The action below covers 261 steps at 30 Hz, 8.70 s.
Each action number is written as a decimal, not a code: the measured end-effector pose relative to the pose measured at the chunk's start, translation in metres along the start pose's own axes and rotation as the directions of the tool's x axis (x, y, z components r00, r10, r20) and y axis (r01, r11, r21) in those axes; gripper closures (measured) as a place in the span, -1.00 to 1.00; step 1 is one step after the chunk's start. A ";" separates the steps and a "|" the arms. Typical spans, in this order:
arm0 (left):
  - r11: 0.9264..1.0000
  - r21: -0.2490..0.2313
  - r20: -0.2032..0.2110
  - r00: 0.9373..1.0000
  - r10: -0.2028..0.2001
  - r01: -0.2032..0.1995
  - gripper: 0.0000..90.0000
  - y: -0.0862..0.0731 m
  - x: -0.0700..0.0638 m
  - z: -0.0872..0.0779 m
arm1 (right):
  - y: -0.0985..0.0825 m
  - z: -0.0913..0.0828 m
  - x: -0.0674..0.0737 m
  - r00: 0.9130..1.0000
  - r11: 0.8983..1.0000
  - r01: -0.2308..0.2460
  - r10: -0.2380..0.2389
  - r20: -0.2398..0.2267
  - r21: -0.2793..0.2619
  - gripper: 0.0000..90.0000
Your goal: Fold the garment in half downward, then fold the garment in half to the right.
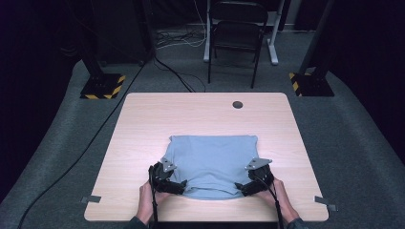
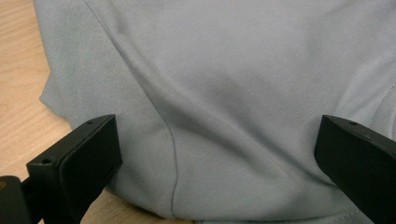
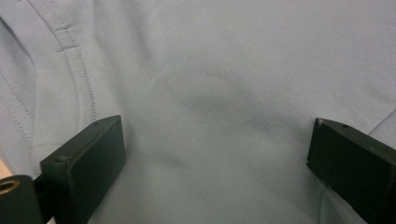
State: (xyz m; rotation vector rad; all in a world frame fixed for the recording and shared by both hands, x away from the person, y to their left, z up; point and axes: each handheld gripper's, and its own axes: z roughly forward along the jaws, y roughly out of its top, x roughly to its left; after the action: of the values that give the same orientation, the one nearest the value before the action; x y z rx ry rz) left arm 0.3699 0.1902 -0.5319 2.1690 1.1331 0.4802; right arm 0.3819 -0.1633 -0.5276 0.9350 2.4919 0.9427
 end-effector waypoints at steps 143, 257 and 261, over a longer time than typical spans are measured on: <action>0.994 -0.087 0.169 0.983 0.077 -0.063 -1.00 0.044 0.020 0.011 | 0.028 0.004 -0.038 0.996 0.997 -0.070 0.071 0.059 -0.017 -0.96; 0.986 -0.112 -0.092 0.987 -0.131 0.120 -1.00 0.002 0.046 0.000 | -0.020 -0.025 -0.006 0.962 0.975 -0.202 0.215 0.170 -0.089 -0.96; 0.991 -0.085 -0.107 0.988 -0.111 0.102 -1.00 0.003 0.043 0.004 | -0.020 -0.019 -0.007 0.962 0.978 -0.201 0.209 0.176 -0.062 -0.96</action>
State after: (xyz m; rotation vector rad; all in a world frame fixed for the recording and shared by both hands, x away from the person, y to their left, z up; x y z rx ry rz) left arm 0.3985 0.2231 -0.5318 2.0234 1.2618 0.5950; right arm 0.3683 -0.1881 -0.5266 1.2253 2.2460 0.9232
